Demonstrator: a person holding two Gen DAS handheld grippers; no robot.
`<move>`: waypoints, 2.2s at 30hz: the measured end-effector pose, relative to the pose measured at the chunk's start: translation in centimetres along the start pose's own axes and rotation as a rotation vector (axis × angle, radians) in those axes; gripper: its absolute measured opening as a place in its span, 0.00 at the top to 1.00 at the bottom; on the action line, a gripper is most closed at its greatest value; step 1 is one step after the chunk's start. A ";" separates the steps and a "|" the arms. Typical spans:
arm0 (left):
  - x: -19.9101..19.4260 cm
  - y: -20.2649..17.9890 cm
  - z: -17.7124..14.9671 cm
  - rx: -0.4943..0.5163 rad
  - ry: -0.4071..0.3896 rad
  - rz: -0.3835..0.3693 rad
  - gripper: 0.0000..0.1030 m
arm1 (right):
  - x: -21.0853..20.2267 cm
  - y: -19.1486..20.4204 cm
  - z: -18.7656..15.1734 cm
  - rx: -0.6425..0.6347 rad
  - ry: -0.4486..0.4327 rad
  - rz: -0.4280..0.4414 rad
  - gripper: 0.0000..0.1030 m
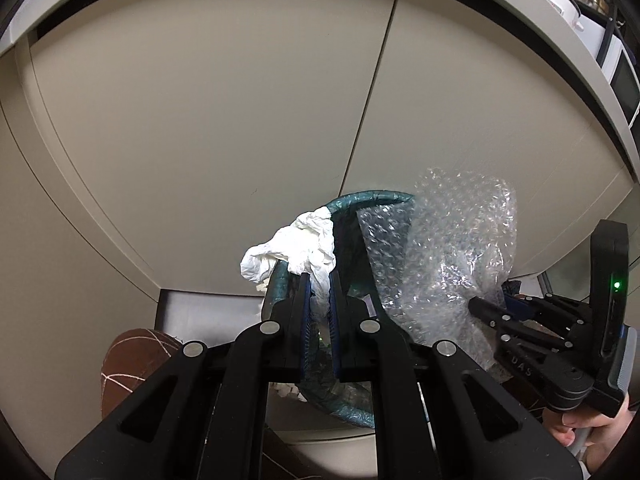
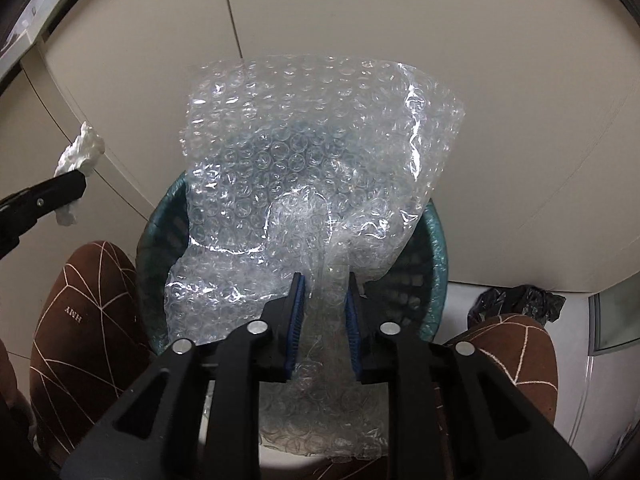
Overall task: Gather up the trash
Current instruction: 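Open the right gripper to drop the bubble wrap while the left drops the tissue, then raise both open tools from the trash bin up toward the counter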
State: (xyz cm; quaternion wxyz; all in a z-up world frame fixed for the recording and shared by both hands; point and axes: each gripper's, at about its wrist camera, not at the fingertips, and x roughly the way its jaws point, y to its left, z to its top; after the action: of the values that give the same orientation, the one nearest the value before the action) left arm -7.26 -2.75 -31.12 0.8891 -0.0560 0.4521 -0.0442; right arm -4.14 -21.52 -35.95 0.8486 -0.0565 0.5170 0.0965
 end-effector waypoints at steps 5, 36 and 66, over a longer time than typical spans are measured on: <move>0.1 -0.5 0.3 0.000 0.011 0.002 0.93 | 0.3 0.7 -0.1 -0.020 -0.001 -0.008 0.65; 4.7 -5.6 0.7 0.083 0.129 -0.072 0.92 | -5.2 -5.9 0.5 0.111 -0.126 -0.086 0.09; 2.1 -6.4 1.9 0.086 0.057 -0.026 0.16 | -8.7 -6.8 1.2 0.130 -0.194 -0.095 0.09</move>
State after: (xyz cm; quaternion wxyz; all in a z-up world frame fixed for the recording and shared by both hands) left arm -4.69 -9.26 -30.79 0.8768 -0.0225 0.4742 -0.0768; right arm -5.44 -28.80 -27.72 0.9001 -0.0162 0.4345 0.0277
